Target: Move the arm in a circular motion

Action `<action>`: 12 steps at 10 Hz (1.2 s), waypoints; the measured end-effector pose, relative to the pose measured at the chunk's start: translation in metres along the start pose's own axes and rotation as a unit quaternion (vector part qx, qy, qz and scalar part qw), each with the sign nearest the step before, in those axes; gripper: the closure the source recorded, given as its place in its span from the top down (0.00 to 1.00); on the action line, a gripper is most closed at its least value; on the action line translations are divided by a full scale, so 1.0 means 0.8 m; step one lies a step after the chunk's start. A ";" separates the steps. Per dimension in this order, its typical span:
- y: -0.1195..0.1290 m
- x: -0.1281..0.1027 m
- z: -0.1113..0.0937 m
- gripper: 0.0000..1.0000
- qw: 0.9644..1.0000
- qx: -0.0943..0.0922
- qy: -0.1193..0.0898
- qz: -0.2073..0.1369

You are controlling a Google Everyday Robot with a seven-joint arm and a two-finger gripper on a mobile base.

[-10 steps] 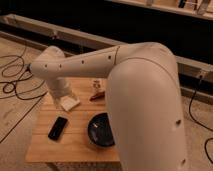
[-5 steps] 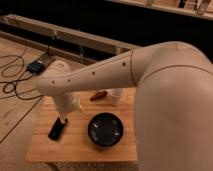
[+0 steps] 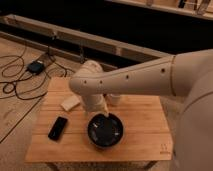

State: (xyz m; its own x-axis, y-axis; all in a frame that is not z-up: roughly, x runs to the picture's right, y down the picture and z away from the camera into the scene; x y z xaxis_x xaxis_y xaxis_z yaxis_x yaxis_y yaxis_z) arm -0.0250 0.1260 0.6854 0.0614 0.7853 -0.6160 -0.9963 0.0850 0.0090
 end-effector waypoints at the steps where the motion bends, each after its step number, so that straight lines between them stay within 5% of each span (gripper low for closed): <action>1: -0.027 -0.006 0.001 0.65 1.000 -0.004 -0.002 0.023; 4: -0.097 -0.044 -0.003 0.65 0.998 -0.014 -0.014 0.059; 7: -0.134 -0.105 -0.018 0.65 0.997 -0.011 -0.031 0.063; 12: -0.096 -0.213 -0.040 0.65 0.998 -0.002 -0.062 0.024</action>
State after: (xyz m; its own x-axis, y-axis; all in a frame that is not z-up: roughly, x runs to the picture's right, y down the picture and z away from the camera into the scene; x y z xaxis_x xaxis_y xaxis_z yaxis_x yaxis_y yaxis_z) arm 0.0389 -0.0342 0.7649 0.0201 0.8579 -0.5134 -0.9986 0.0427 0.0322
